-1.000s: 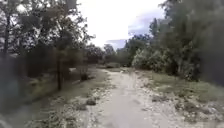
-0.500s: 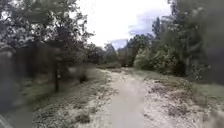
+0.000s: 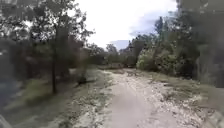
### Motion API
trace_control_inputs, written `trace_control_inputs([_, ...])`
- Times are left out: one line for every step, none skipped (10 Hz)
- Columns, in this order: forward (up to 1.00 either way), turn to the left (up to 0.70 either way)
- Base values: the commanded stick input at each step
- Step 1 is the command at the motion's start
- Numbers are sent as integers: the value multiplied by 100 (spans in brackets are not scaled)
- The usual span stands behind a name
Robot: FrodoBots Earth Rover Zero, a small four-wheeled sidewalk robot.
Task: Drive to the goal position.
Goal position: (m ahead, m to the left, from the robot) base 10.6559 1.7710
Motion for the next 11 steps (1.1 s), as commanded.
trace_control_inputs([85,0])
trace_control_inputs([85,0])
trace_control_inputs([85,0])
trace_control_inputs([85,0])
trace_control_inputs([85,0])
trace_control_inputs([85,0])
trace_control_inputs([85,0])
trace_control_inputs([85,0])
trace_control_inputs([85,0])
trace_control_inputs([85,0])
trace_control_inputs([85,0])
